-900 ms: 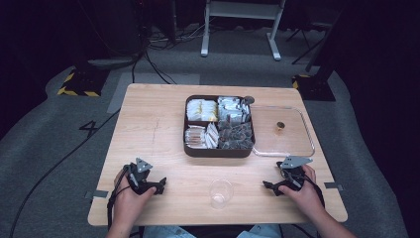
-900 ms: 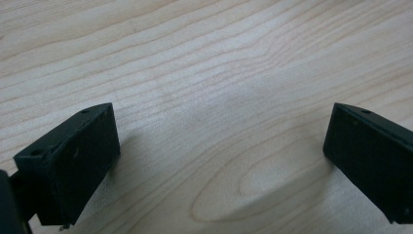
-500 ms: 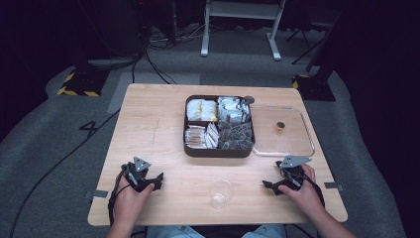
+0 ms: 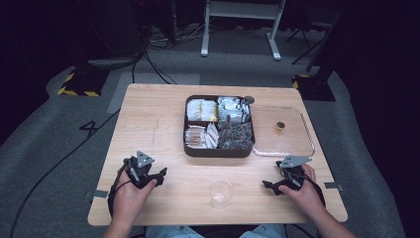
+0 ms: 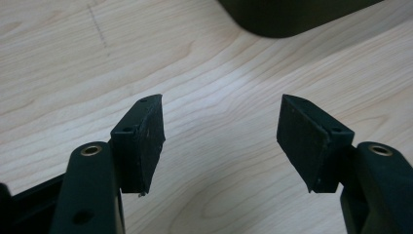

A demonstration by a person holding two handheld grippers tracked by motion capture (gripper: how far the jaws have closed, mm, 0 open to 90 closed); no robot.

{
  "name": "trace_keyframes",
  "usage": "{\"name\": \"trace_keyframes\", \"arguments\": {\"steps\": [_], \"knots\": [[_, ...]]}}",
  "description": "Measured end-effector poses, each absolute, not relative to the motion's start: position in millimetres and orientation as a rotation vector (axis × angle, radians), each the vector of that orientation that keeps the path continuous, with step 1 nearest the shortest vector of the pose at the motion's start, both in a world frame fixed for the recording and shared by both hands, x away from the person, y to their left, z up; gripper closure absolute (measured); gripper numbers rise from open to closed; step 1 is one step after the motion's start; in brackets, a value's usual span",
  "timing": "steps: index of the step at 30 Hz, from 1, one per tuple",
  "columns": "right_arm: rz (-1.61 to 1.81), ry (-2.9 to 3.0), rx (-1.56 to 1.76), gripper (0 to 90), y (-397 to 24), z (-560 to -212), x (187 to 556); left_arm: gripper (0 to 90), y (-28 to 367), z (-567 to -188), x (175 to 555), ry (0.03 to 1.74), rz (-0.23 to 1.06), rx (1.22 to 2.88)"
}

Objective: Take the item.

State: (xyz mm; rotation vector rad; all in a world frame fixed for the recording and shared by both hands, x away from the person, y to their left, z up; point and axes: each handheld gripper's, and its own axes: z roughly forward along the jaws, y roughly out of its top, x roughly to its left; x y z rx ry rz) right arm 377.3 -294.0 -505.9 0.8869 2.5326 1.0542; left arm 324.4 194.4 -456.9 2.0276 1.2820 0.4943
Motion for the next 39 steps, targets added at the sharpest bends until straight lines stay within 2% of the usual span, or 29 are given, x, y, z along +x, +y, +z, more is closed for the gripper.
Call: {"name": "trace_keyframes", "arguments": {"steps": [18, 24, 39], "knots": [[1.055, 2.535, 0.883, 0.4, -294, -506, 378, 34.3, 157, -417, 345, 1.203, 0.513, 1.998], [1.060, 2.535, 0.876, 1.6, -295, -506, 378, 35.1, 144, -406, 367, 1.145, 0.514, 2.009], [1.065, 2.538, 0.868, 2.0, -296, -506, 378, 36.1, 118, -389, 414, 1.123, 0.512, 2.009]]}}
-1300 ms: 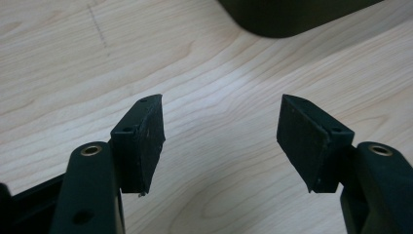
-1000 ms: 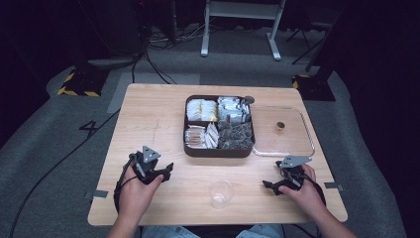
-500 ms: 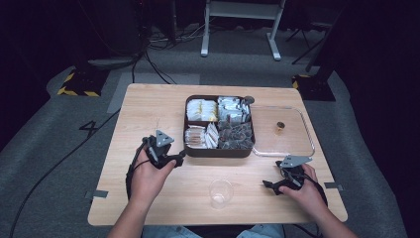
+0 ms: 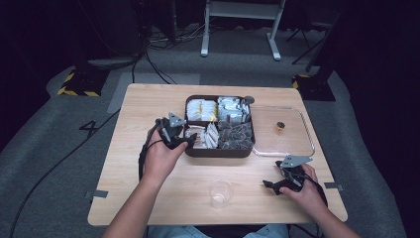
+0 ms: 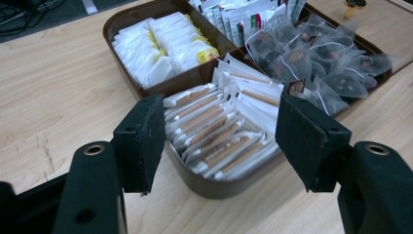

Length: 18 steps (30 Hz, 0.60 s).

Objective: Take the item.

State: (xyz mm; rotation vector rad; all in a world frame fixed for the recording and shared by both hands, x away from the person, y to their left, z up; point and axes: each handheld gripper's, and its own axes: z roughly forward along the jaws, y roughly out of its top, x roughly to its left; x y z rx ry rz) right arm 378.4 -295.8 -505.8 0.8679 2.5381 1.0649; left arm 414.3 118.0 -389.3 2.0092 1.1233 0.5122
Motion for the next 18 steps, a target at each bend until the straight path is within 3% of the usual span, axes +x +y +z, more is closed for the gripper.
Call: {"name": "trace_keyframes", "arguments": {"steps": [7, 11, 18], "knots": [[1.065, 2.539, 0.864, 2.0, -296, -506, 379, 36.8, 107, -385, 443, 1.107, 0.478, 2.005], [1.068, 2.544, 0.857, 2.0, -296, -506, 379, 37.1, 100, -387, 458, 1.080, 0.366, 2.007], [1.071, 2.548, 0.849, 2.1, -296, -506, 380, 38.3, 89, -391, 487, 1.103, 0.405, 1.991]]}}
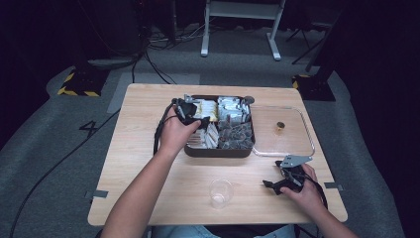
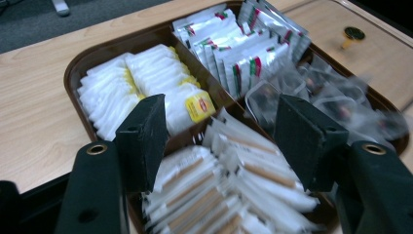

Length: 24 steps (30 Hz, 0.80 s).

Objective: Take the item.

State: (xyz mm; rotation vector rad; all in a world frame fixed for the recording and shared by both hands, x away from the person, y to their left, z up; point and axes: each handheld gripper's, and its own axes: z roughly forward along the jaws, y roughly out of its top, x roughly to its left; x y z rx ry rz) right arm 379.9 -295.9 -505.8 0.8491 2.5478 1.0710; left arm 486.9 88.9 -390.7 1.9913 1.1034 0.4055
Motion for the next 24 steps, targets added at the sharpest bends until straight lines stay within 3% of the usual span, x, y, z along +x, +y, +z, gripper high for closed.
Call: {"name": "trace_keyframes", "arguments": {"steps": [12, 24], "knots": [[1.074, 2.552, 0.844, 2.1, -296, -506, 380, 46.7, 77, -421, 545, 1.177, 0.316, 2.072], [1.075, 2.558, 0.834, 2.3, -296, -506, 381, 51.0, 55, -438, 571, 1.235, 0.267, 2.135]]}}
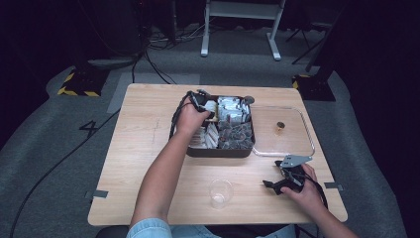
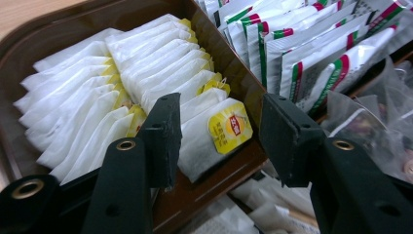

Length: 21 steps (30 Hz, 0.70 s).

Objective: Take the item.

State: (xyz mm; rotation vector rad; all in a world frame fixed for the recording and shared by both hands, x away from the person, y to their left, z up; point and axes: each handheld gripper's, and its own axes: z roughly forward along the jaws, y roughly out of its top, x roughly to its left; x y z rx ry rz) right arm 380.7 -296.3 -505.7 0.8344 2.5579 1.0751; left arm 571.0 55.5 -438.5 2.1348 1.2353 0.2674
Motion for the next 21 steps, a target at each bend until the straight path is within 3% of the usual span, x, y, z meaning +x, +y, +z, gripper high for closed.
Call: {"name": "trace_keyframes", "arguments": {"steps": [21], "knots": [[1.077, 2.561, 0.828, 2.4, -296, -506, 381, 45.9, 45, -449, 584, 1.296, 0.277, 2.199]]}}
